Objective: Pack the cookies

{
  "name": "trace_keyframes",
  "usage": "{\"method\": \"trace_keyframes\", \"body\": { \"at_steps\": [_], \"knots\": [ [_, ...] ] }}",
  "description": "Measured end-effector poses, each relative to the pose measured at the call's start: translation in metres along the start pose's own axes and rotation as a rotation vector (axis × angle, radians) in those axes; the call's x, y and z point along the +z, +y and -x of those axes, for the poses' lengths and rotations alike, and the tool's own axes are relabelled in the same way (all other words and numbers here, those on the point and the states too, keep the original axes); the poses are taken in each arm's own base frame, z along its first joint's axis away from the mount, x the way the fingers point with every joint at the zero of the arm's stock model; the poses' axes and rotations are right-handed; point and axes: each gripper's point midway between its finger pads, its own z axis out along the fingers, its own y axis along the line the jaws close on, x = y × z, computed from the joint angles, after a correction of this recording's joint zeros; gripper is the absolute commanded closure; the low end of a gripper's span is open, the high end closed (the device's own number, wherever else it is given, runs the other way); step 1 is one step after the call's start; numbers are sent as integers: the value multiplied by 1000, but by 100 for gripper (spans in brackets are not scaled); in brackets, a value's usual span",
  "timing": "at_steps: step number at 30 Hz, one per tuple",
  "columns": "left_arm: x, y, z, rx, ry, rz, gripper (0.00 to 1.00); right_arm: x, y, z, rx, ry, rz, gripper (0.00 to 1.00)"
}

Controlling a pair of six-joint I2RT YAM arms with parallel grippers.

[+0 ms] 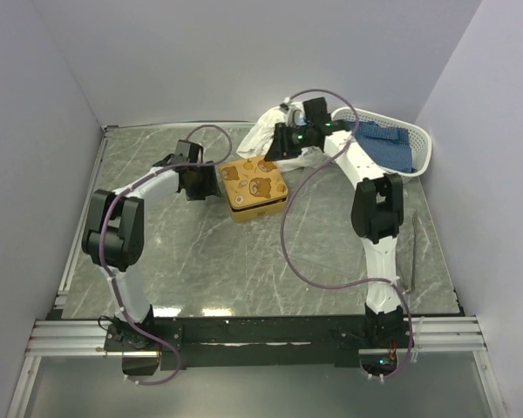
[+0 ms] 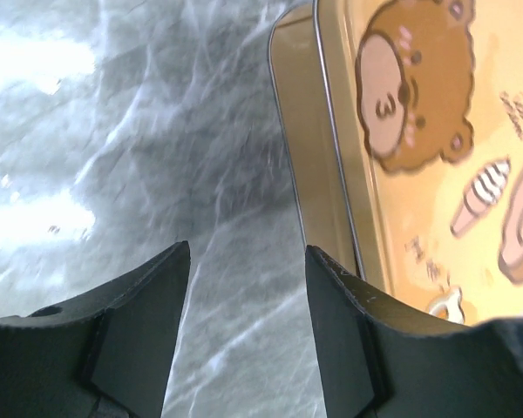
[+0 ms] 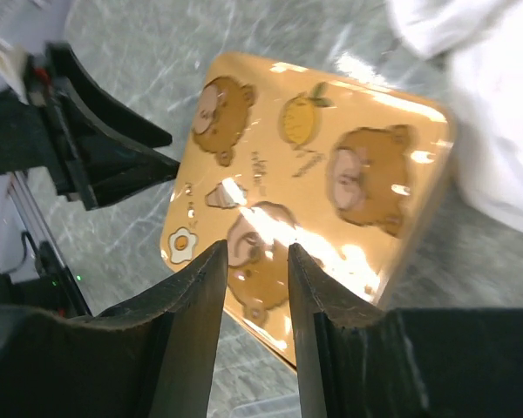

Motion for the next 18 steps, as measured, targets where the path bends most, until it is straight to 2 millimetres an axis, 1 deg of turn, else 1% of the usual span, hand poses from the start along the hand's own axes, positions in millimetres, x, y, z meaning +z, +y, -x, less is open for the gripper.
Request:
{"method": "trace_keyframes", "body": {
  "at_steps": [4, 6, 8, 11, 15, 18],
  "knots": [
    [-18, 4, 3, -10, -29, -2, 37, 23, 20, -17, -55, 56, 6, 59],
    [-28, 6, 9, -17, -54, -9, 35, 31, 23, -20, -64, 68, 8, 60],
    [-37, 6, 17, -23, -80, -21, 34, 36, 17, -24, -66, 78, -5, 60],
    [-48, 4, 30, -30, -123, -51, 31, 37, 3, -34, -56, 102, -35, 62],
    [-52, -5, 38, -23, -149, -99, 28, 38, -10, -50, -50, 140, -64, 67],
    [-53, -11, 41, -17, -153, -134, 27, 40, -18, -68, -42, 184, -75, 69]
  ]
}}
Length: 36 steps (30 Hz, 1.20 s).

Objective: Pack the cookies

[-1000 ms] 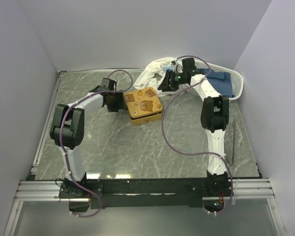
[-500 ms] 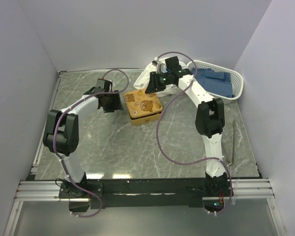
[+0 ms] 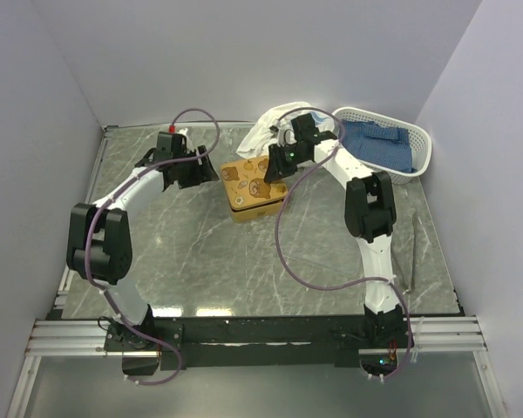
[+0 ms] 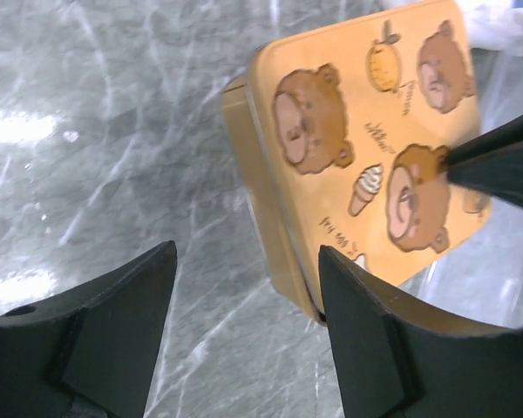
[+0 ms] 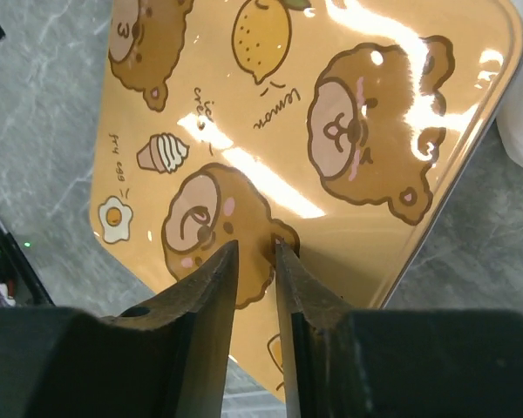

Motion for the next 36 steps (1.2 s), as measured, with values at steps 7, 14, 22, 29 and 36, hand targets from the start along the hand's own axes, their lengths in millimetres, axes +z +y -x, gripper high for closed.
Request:
{"method": "trace_keyframes", "body": {
  "at_steps": [7, 14, 22, 29, 36],
  "knots": [
    [25, -19, 35, 17, -27, -66, 27, -2, 7, -14, -35, 28, 17, 71],
    [61, -26, 59, 49, -29, -108, 26, -8, 14, -25, -56, 52, 16, 72],
    [99, -30, 57, 77, 11, -142, 26, -4, 27, -33, -71, 76, 32, 71],
    [120, -44, 49, 101, 45, -175, 26, -3, 33, -39, -69, 89, 51, 71],
    [131, -57, 40, 133, 89, -232, 28, -2, 39, -42, -68, 98, 70, 67]
  ]
}}
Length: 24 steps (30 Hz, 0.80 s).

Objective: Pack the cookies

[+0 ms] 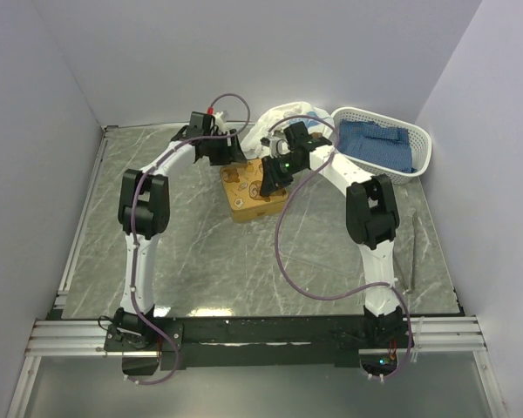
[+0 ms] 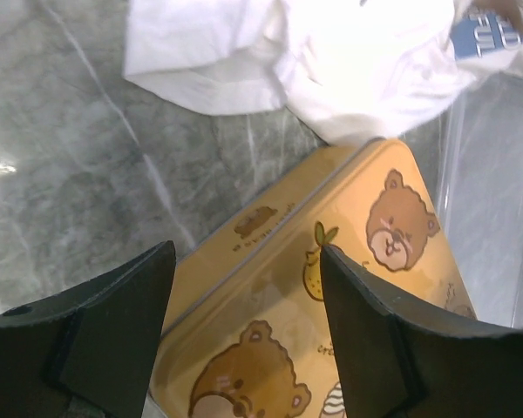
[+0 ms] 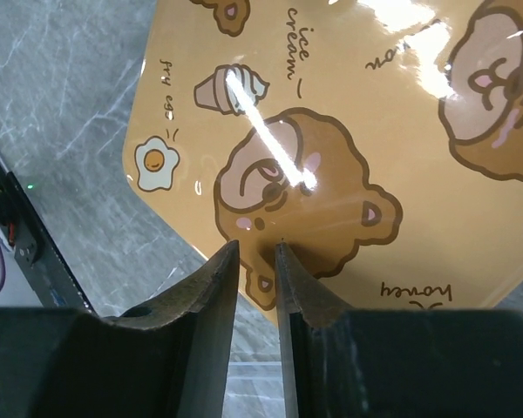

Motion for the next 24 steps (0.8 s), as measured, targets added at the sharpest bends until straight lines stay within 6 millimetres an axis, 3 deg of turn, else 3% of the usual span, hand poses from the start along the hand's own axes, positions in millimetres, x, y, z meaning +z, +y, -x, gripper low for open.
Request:
{"method": "trace_keyframes", "body": {
  "at_steps": [11, 24],
  "knots": [
    [2, -3, -20, 85, 18, -19, 29, -2, 6, -5, -8, 20, 14, 62],
    [-3, -3, -23, 103, 22, -6, 27, 3, 27, -21, -25, 52, 52, 67]
  ]
}}
